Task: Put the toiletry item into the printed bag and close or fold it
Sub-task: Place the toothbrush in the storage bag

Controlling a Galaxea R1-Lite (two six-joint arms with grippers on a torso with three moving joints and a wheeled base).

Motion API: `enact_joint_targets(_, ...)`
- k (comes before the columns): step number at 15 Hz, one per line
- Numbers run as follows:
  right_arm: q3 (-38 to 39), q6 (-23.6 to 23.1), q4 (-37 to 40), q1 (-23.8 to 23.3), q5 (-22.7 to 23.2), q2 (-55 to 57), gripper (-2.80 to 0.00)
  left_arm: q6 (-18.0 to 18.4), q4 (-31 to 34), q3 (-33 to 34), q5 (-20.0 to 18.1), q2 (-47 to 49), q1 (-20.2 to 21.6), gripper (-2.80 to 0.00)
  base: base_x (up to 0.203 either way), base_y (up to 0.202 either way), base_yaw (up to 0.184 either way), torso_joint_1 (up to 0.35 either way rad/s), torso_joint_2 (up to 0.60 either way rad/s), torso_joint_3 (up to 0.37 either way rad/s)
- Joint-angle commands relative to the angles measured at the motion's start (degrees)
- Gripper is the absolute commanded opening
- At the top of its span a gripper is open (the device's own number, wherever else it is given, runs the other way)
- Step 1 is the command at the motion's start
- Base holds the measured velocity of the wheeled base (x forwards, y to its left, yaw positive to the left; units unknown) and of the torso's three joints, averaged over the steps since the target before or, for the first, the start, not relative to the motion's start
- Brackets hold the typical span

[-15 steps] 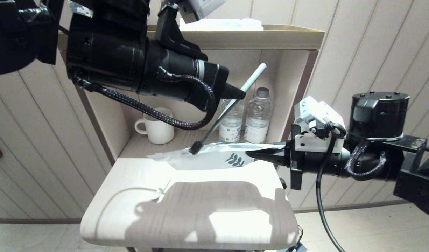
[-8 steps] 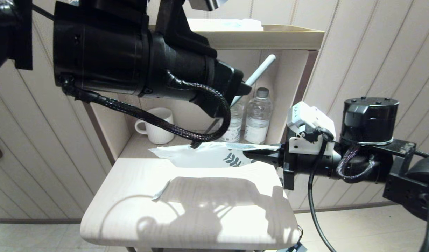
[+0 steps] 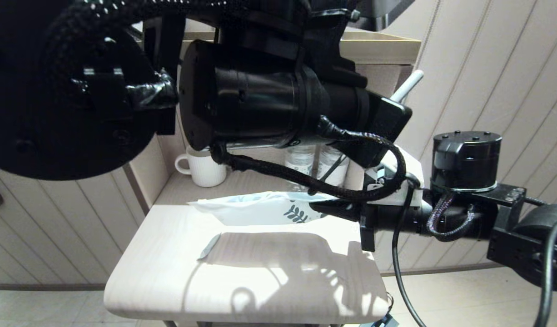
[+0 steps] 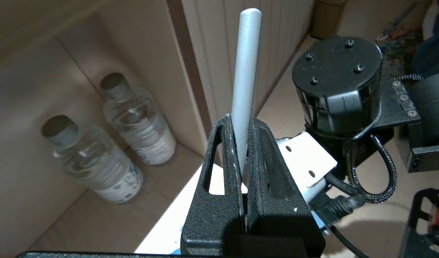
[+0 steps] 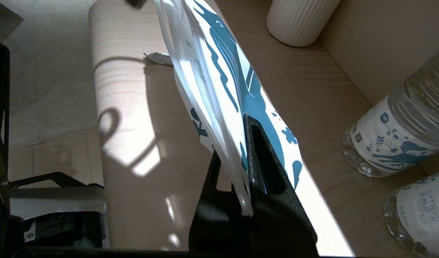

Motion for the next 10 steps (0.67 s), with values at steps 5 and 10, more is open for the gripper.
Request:
enact_joint_targets(5,-0.75,-0.14,-0.12,-0.44,0.21,1.66,-2.80,-3.45,0.02,0.38,-0.37,0.84,-1.19,-2.80,0.000,0.000,0.000,0.000,0.00,0.000)
enact_joint_targets(10,-0.66,-0.14,-0.12,-0.26,0.21,1.47,-2.80,-4.93,-0.80,-0.17,-0.12,3.41,-1.19,-2.80,0.000,0.000,0.000,0.000,0.00,0.000)
